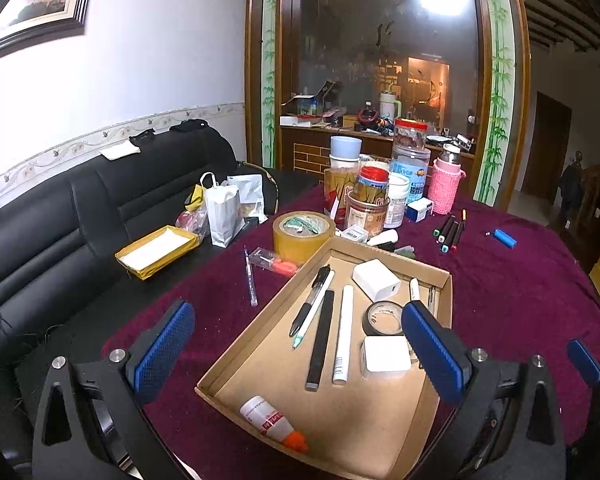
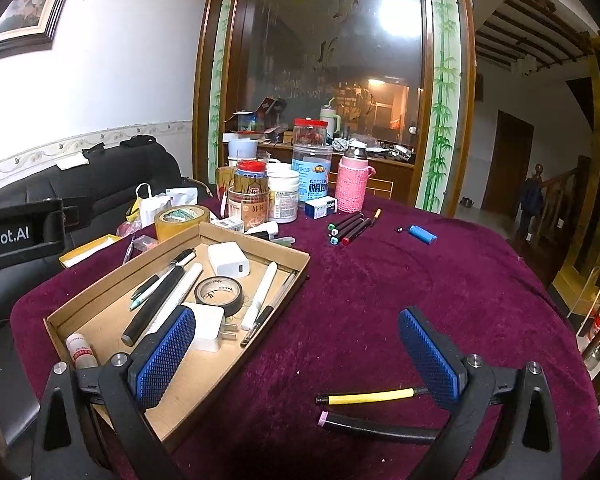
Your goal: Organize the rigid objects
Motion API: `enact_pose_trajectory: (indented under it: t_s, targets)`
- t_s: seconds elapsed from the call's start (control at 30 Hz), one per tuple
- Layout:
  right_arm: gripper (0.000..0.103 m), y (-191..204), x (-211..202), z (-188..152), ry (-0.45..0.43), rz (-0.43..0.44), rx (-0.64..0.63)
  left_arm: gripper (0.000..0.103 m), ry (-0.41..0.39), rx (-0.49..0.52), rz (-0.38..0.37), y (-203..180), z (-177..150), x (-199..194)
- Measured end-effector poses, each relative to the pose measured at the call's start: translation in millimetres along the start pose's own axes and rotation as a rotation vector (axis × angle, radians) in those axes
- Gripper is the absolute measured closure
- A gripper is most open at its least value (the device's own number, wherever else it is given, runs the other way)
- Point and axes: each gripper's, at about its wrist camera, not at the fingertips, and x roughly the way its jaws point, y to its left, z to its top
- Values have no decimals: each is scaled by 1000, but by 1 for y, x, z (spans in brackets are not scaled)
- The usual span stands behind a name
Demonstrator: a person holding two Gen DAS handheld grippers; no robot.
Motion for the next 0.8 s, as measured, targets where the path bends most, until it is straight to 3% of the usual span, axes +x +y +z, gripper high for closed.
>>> enact_pose_trajectory:
  t_s: [0.53,0.7,0.8]
  targets:
    - [0,-12,9,0,33,7,28,0,47,53,-6,-14,-4,9]
    - [0,-46,16,2,73,-21,70,0,75,74,-33,-23,-6,14]
    - [1,-85,18,-3,108,-80,98,0,126,94,-97,-31,-11,20]
